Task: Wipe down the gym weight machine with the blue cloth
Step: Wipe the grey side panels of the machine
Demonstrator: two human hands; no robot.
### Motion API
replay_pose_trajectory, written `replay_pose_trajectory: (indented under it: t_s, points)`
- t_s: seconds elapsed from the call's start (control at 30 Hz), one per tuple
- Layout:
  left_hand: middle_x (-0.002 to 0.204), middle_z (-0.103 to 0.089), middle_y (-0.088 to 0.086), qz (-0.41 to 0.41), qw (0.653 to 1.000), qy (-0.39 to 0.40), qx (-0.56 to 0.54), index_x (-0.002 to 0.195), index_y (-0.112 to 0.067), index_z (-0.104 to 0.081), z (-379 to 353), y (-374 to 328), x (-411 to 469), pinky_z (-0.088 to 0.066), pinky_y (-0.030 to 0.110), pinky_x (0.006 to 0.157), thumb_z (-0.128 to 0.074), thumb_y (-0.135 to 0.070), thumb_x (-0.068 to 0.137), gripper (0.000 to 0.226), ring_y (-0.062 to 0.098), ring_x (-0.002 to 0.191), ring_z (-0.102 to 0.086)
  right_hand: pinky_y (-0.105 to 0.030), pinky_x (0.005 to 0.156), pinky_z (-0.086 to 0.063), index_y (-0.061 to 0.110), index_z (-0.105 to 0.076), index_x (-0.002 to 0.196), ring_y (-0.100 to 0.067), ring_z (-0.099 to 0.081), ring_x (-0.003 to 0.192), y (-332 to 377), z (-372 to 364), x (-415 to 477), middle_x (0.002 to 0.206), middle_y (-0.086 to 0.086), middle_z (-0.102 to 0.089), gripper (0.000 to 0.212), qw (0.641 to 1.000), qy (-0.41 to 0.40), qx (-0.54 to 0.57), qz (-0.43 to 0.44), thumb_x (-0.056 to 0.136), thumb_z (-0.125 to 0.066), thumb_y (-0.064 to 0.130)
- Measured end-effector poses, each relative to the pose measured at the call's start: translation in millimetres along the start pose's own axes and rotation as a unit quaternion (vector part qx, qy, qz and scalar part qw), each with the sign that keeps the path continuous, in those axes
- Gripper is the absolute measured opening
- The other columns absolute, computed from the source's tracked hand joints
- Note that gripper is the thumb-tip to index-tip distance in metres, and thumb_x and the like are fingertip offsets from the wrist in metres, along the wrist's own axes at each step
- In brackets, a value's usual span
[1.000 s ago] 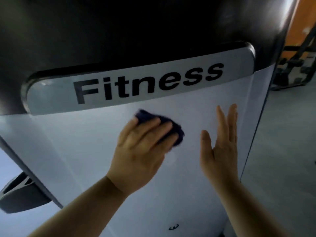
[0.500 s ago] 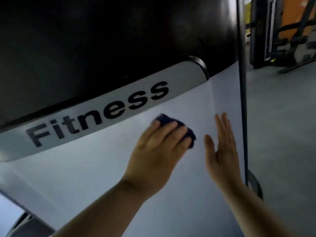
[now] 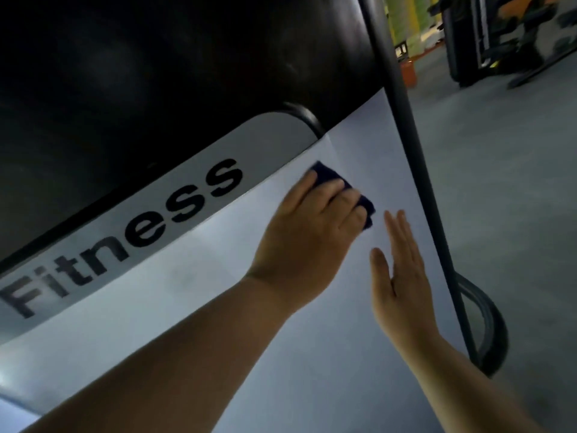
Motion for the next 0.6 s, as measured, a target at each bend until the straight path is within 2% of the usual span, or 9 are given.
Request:
replay_pose_trajectory:
  t_s: [0.1, 0.17, 0.23, 0.33, 0.4, 0.43, 0.47, 0.53, 0.6]
  points:
    - [0.124, -0.066, 0.006, -0.065, 0.995, 0.075, -0.022, 0.121, -0.012, -0.066, -21, -25, 10, -0.027, 0.043, 0.116, -0.049, -0.029, 0.093, 0.037, 0.026, 0.121, -0.056, -0.030, 0.117, -0.019, 0.055, -0.009, 0.147, 0.001, -0.012, 0.148, -12, 16, -6, 0.162, 0.020, -0.010, 0.049, 0.999, -0.023, 0.037, -0.030, 0.100, -0.022, 0.057]
    - [0.132, -0.062, 0.006, -0.092, 0.991, 0.094, -0.030, 0.131, -0.011, -0.061, -20, -27, 16, -0.027, 0.045, 0.117, -0.041, -0.044, 0.096, 0.052, 0.024, 0.126, -0.053, -0.024, 0.115, -0.022, 0.056, -0.012, 0.146, 0.003, -0.016, 0.147, -2, 22, -12, 0.162, 0.019, -0.015, 0.048, 0.994, -0.039, 0.091, -0.037, 0.099, -0.022, 0.061]
    - [0.144, -0.053, 0.007, -0.122, 0.988, 0.094, -0.014, 0.142, -0.010, -0.050, -9, -18, 20, -0.024, 0.050, 0.118, -0.031, -0.051, 0.097, 0.064, 0.024, 0.136, -0.046, -0.011, 0.111, -0.025, 0.053, -0.015, 0.146, 0.005, -0.018, 0.145, 20, 19, -18, 0.162, 0.015, -0.017, 0.052, 0.986, -0.047, 0.155, -0.032, 0.097, -0.025, 0.066]
    - [0.145, -0.052, 0.009, -0.132, 0.989, 0.063, 0.023, 0.139, -0.009, -0.053, 21, 14, 27, -0.020, 0.054, 0.117, -0.033, -0.041, 0.100, 0.054, 0.027, 0.137, -0.045, -0.009, 0.108, -0.030, 0.053, -0.013, 0.146, 0.007, -0.017, 0.145, 56, 1, -14, 0.162, 0.019, -0.009, 0.060, 0.974, -0.048, 0.221, -0.027, 0.093, -0.038, 0.065]
    - [0.142, -0.054, 0.013, -0.121, 0.990, 0.033, 0.059, 0.134, -0.009, -0.057, 43, 36, 30, -0.023, 0.056, 0.116, -0.039, -0.029, 0.099, 0.044, 0.031, 0.135, -0.047, -0.021, 0.111, -0.037, 0.064, -0.013, 0.142, 0.004, -0.013, 0.146, 74, -8, 1, 0.159, 0.027, 0.001, 0.057, 0.973, -0.053, 0.225, -0.032, 0.092, -0.040, 0.060]
    - [0.140, -0.055, 0.014, -0.111, 0.991, 0.022, 0.072, 0.133, -0.008, -0.058, 52, 45, 30, -0.024, 0.056, 0.115, -0.041, -0.025, 0.098, 0.042, 0.032, 0.134, -0.048, -0.030, 0.113, -0.038, 0.063, -0.015, 0.142, -0.002, -0.013, 0.148, 83, -8, 10, 0.160, 0.026, 0.001, 0.054, 0.975, -0.068, 0.208, -0.021, 0.094, -0.039, 0.057]
    - [0.140, -0.056, 0.014, -0.101, 0.992, 0.013, 0.080, 0.132, -0.008, -0.059, 58, 52, 28, -0.025, 0.056, 0.114, -0.042, -0.022, 0.097, 0.042, 0.032, 0.133, -0.049, -0.038, 0.113, -0.039, 0.056, -0.021, 0.145, -0.008, -0.013, 0.150, 90, -5, 21, 0.161, 0.021, -0.003, 0.053, 0.977, -0.089, 0.193, -0.003, 0.096, -0.040, 0.054]
    - [0.140, -0.056, 0.014, -0.093, 0.991, 0.004, 0.095, 0.133, -0.008, -0.058, 62, 56, 22, -0.025, 0.055, 0.115, -0.043, -0.020, 0.095, 0.042, 0.032, 0.134, -0.048, -0.044, 0.113, -0.038, 0.033, -0.040, 0.146, -0.018, -0.018, 0.150, 98, 4, 45, 0.162, 0.006, -0.014, 0.051, 0.977, -0.124, 0.172, 0.037, 0.097, -0.043, 0.047]
    - [0.141, -0.055, 0.014, -0.088, 0.991, 0.007, 0.103, 0.132, -0.009, -0.059, 56, 56, 15, -0.024, 0.054, 0.116, -0.047, -0.018, 0.093, 0.042, 0.031, 0.135, -0.046, -0.040, 0.116, -0.033, 0.019, -0.053, 0.139, -0.021, -0.021, 0.149, 90, 14, 67, 0.160, -0.002, -0.026, 0.051, 0.977, -0.152, 0.141, 0.047, 0.095, -0.046, 0.044]
Point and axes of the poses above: each hand's wrist, its own x-axis towards the middle knuckle, its own z-axis out of the back of the hand, y = z × x, the point moved 10 cm from there along x, towards the middle knuckle
